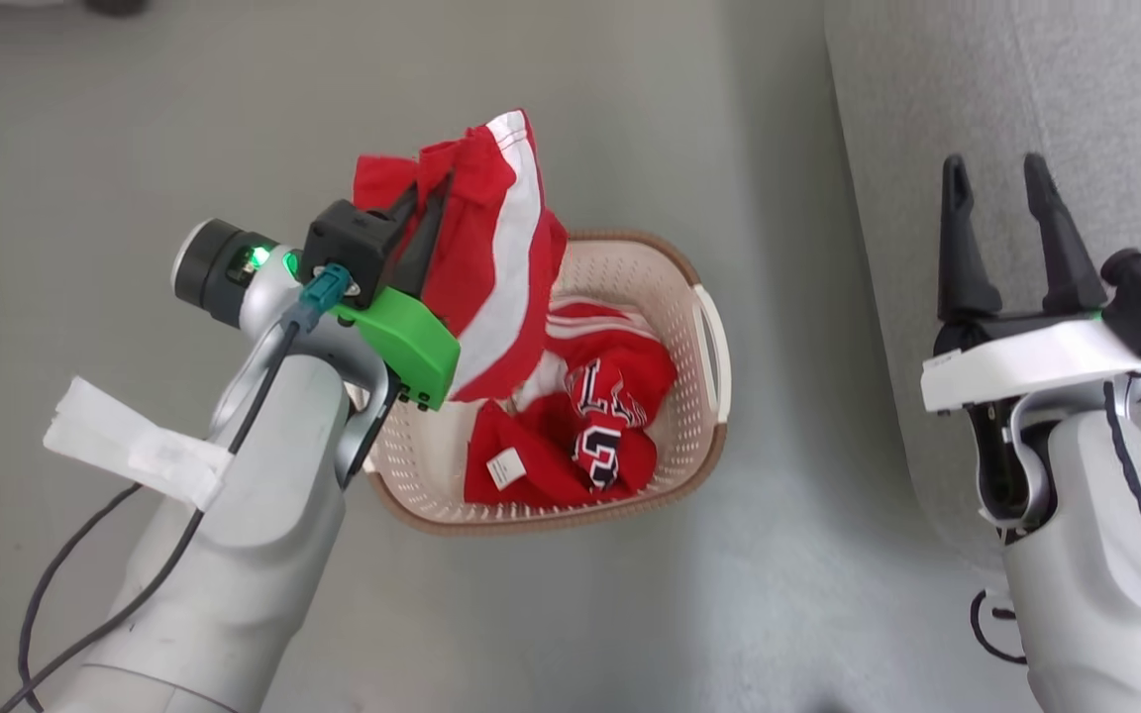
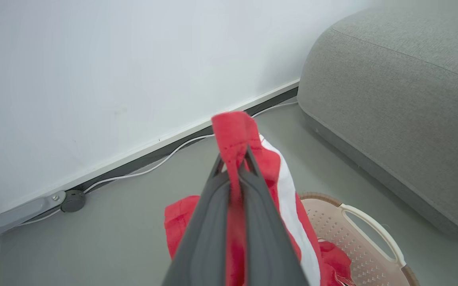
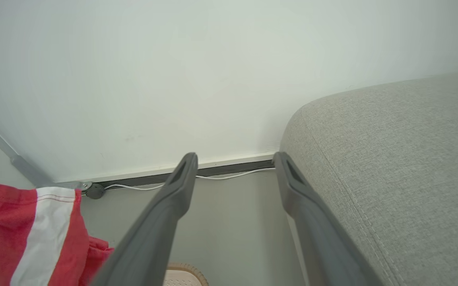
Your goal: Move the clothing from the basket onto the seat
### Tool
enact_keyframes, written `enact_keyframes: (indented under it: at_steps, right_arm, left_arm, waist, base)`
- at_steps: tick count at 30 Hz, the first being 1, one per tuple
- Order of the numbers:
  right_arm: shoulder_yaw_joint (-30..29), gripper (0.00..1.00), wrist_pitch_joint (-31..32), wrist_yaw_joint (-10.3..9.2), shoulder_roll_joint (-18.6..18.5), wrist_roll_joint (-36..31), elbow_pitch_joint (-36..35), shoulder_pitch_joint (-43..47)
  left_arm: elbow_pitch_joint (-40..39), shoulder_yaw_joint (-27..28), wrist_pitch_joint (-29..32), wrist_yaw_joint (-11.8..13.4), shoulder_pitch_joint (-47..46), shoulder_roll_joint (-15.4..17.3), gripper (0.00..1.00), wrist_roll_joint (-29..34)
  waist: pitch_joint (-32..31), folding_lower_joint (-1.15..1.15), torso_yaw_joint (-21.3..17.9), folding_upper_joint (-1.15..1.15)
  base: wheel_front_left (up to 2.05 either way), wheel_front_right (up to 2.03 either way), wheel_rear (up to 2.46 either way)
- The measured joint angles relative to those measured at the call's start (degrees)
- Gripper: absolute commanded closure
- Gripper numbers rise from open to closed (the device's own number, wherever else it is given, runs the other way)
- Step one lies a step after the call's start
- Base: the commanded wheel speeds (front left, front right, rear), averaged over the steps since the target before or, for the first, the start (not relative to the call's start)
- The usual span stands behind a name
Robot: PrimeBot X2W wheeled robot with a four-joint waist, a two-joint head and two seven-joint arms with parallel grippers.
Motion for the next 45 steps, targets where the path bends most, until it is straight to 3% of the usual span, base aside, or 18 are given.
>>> enact_keyframes:
  at_steps: [18, 25, 37, 45]
  right_arm:
    - [1.4, 0.0, 0.0, 0.85, 0.0, -0.9, 3.3, 6.7]
    - [5.0, 0.0, 0.0, 1.86, 0.1, -2.2, 6.1, 9.3]
    - [15.0, 0.0, 0.0, 3.35, 0.0, -3.3, 10.6, 10.8]
    - [28.4, 0.0, 0.7, 3.38, -0.3, 0.9, 13.8, 9.4]
  left_arm:
    - [-1.3, -1.4, 0.0, 0.0, 5.3, 0.0, 1.0, -2.8]
    - [-0.4, -1.6, 0.0, 0.0, 8.1, 0.0, 1.0, -3.4]
    - [-5.2, -4.5, 1.5, 0.0, 8.8, 0.0, 1.0, -5.8]
    - [-9.2, -7.0, 3.1, -0.2, 8.7, 0.0, 1.0, -7.2]
  waist:
    - [-14.1, 0.0, 2.3, 0.0]
    - [-19.8, 0.0, 3.0, 0.0]
    - [-27.0, 0.0, 3.9, 0.0]
    - [-28.1, 0.0, 4.7, 0.0]
  base:
    - [0.0, 0.0, 0.0]
    - [0.0, 0.0, 0.0]
    - [0.0, 0.0, 0.0]
    - [0.0, 0.0, 0.0]
